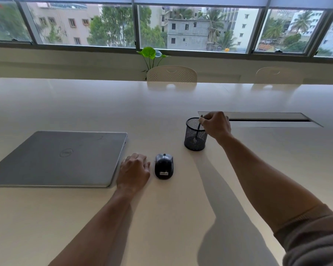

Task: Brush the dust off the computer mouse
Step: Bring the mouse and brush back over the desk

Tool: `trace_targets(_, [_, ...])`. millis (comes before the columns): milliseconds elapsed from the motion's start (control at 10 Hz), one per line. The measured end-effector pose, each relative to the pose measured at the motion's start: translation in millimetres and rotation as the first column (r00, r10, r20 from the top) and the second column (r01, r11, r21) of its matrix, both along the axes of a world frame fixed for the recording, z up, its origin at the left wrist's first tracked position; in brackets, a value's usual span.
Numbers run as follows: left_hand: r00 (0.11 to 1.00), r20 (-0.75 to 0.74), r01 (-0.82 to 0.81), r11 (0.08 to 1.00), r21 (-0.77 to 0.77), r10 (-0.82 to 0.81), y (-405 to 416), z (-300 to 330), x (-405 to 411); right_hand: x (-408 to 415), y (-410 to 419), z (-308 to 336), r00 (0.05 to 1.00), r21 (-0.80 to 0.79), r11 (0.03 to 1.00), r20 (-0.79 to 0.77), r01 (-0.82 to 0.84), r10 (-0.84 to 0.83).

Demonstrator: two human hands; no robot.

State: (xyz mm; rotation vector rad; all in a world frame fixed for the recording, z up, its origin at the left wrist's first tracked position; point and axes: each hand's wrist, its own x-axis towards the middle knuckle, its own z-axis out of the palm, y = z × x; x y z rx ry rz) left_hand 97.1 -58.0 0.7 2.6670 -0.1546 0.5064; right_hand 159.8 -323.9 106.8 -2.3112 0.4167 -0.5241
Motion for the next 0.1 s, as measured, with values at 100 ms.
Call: trace_targets(100, [1.0,0.001,-0.006,1.0,-0.009,0.006,-0.2,-0.5,0.6,-8.6,-2.5,-0.2,0.991,0.068,0.996,0.115,0.061,-0.068])
